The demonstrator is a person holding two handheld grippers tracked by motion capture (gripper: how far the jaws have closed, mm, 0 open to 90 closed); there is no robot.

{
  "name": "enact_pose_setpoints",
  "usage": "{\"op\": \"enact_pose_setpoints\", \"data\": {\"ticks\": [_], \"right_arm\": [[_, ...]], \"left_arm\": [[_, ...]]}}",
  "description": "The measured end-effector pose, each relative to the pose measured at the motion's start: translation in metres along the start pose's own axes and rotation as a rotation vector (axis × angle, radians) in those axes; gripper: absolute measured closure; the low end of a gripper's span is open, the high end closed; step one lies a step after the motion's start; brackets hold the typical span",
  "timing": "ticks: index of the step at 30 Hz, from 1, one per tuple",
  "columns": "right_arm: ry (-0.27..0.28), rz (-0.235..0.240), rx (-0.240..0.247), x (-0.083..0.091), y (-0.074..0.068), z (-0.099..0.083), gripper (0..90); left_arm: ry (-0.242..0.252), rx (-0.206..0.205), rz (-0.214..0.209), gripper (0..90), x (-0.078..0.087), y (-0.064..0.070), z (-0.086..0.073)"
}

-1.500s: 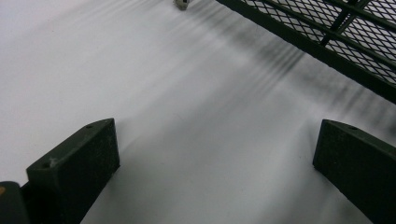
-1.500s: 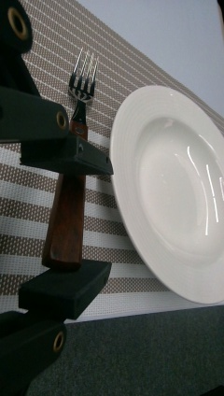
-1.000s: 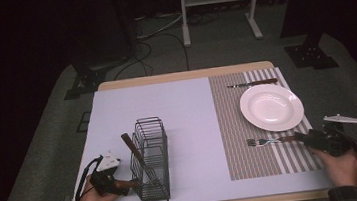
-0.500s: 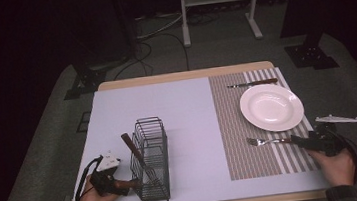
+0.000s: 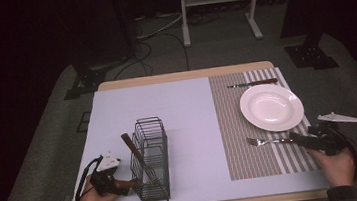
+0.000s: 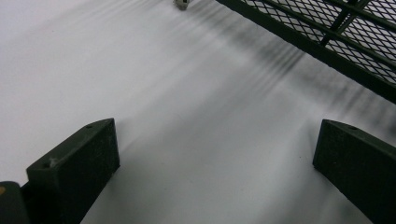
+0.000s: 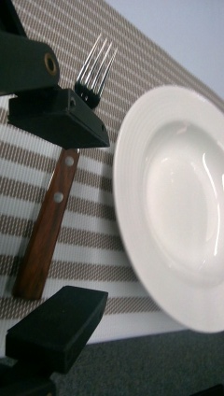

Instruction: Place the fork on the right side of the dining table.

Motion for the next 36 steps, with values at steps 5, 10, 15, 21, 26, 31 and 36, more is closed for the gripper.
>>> {"op": "enact_pose_setpoints", "data": {"ticks": [5,10,15,21,26,31,36], "right_arm": [[0.009,0.033,0.021,0.000,-0.013,0.005,19.7],[0.014,0.060,0.044,-0.002,-0.025,0.008,19.6],[0.022,0.090,0.064,-0.004,-0.039,0.011,19.4],[0.017,0.129,0.088,-0.009,-0.056,0.013,18.6],[0.010,0.165,0.096,-0.013,-0.069,0.013,15.7],[0.001,0.206,0.111,-0.017,-0.084,0.014,12.9],[-0.007,0.256,0.137,-0.021,-0.101,0.015,6.6]], "left_arm": [[0.000,0.000,0.000,0.0,0.000,0.000,0.000],[0.001,0.000,0.000,0.0,0.000,0.000,0.000],[0.001,0.000,0.000,0.0,0.000,0.000,0.000],[0.000,0.000,0.000,0.0,0.000,0.000,0.000],[0.000,0.000,0.000,0.0,0.000,0.000,0.000],[0.000,0.001,0.000,0.0,0.000,0.000,0.000],[-0.001,0.001,-0.001,0.0,0.000,0.000,0.000]]}}
Point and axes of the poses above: each handheld gripper's, and its own axes: x roughly backward along the jaws, z roughly out of its top, y roughly to its right, the point moved 6 cm from there along -x, roughly forward along the jaws, and after that the axes turned 13 degrees about y, right-handed, at the moved point
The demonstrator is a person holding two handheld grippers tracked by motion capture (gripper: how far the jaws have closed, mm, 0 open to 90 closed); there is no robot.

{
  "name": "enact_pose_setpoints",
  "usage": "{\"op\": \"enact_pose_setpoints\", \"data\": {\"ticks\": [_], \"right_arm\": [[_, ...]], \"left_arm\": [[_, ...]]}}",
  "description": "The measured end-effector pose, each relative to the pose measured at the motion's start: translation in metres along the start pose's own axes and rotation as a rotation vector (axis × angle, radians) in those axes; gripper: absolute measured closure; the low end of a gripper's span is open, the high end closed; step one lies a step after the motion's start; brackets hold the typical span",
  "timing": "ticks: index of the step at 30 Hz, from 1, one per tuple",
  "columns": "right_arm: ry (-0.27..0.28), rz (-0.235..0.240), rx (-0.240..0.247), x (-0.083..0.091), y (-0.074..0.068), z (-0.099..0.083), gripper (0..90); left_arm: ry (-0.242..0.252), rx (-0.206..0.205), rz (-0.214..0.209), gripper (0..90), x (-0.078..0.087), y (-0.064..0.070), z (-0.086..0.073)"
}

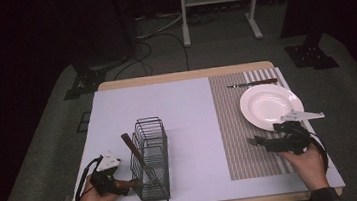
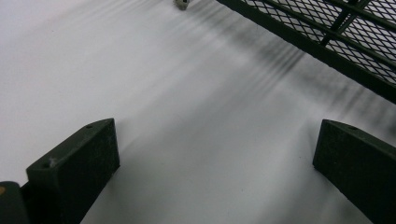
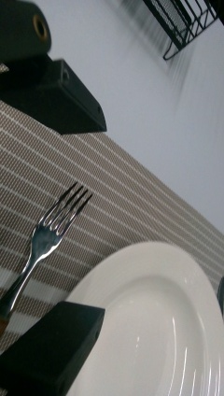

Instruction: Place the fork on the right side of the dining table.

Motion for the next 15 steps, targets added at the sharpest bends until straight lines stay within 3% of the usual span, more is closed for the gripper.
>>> {"op": "enact_pose_setpoints", "data": {"ticks": [2,15], "right_arm": [[0.002,0.019,0.019,-0.004,-0.006,0.001,1.0],[0.003,0.091,0.091,-0.030,-0.041,0.010,0.0]], "left_arm": [[0.000,0.000,0.000,0.0,0.000,0.000,0.000],[-0.003,-0.003,-0.001,0.0,0.000,0.000,0.000]]}}
Point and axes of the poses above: each handheld gripper's, and its own axes: x roughly backward along the jaws, z roughly out of its top, y roughly to its right, the point moved 6 cm from there along -x, roughly forward along the jaws, and after that the axes turned 13 degrees about y, right-handed, at the moved point
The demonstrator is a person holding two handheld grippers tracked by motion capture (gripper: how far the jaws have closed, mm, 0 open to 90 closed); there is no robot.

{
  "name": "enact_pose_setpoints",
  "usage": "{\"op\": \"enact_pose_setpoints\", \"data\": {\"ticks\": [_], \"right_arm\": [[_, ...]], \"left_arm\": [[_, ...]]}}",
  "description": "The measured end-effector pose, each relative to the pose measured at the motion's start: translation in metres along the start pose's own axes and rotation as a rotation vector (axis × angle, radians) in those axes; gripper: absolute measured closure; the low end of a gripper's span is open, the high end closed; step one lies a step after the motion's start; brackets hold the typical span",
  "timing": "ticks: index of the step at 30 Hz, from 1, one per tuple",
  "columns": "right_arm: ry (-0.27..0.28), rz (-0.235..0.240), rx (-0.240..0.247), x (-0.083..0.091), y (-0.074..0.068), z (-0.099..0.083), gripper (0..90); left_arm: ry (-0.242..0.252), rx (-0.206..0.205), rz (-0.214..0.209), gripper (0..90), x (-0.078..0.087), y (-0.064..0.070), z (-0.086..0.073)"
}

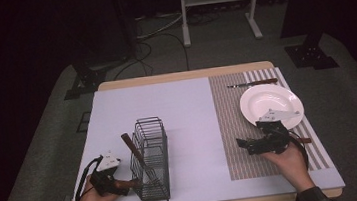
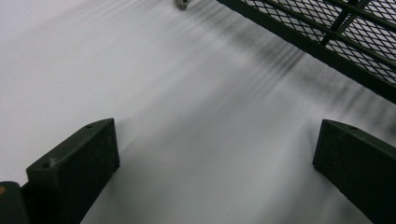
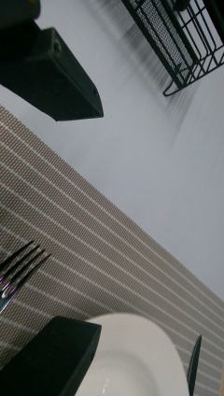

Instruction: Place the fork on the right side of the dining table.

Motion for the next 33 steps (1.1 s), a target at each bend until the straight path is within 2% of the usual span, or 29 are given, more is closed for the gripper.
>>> {"op": "enact_pose_setpoints", "data": {"ticks": [14,33], "right_arm": [[-0.047,0.087,0.077,-0.035,-0.038,-0.002,0.0],[-0.100,0.220,0.143,-0.078,-0.091,-0.015,0.0]], "left_arm": [[0.000,0.000,0.000,0.0,0.000,0.000,0.000],[0.000,0.000,0.000,0.0,0.000,0.000,0.000]]}}
Point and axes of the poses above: each handheld gripper's, and its own axes: x roughly backward along the jaws, z roughly out of its top, y roughly to its right, the point moved 6 cm from there along -x, roughly forward along the jaws, and after that the axes turned 13 degrees about y, right-handed, at the moved point
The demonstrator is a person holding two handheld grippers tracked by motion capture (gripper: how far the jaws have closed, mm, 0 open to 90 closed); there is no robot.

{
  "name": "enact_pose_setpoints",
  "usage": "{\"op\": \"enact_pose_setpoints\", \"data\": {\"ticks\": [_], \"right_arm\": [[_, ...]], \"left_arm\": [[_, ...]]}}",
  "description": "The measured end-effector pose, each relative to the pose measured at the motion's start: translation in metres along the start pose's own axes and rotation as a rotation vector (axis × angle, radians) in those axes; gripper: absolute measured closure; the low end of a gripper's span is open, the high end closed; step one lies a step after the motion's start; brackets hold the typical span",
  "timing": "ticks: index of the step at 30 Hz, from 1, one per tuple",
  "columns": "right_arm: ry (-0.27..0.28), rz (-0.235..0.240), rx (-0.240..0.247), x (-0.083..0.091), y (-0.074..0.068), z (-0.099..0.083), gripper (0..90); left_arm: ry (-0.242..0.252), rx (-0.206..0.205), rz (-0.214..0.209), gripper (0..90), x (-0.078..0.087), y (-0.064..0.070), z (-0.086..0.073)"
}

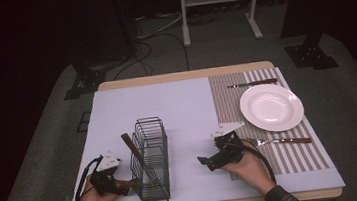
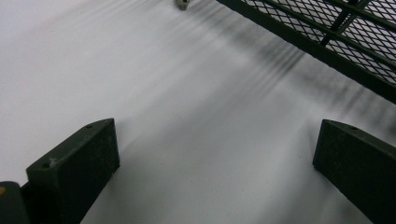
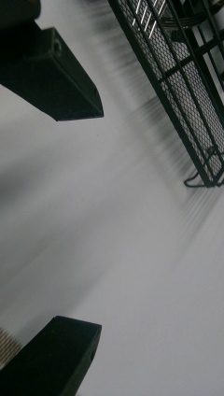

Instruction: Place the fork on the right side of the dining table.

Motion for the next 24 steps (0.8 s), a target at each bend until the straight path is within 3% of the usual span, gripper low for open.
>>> {"op": "enact_pose_setpoints", "data": {"ticks": [14,19,24], "right_arm": [[-0.089,0.055,0.061,-0.036,-0.021,-0.020,0.0],[-0.106,0.032,0.114,-0.039,-0.025,-0.024,0.0],[-0.107,0.030,0.124,-0.039,-0.025,-0.024,0.0]], "left_arm": [[0.000,0.000,0.000,0.0,0.000,0.000,0.000],[0.003,0.003,0.001,0.0,0.000,0.000,0.000],[0.003,0.003,0.001,0.0,0.000,0.000,0.000]]}}
Point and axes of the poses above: each handheld gripper's, and its own axes: x roughly backward along the jaws, z roughly out of its top, y roughly to its right, the point moved 6 cm from there along -x, roughly forward along the jaws, and after that the axes turned 13 degrees about y, right-handed, at the moved point
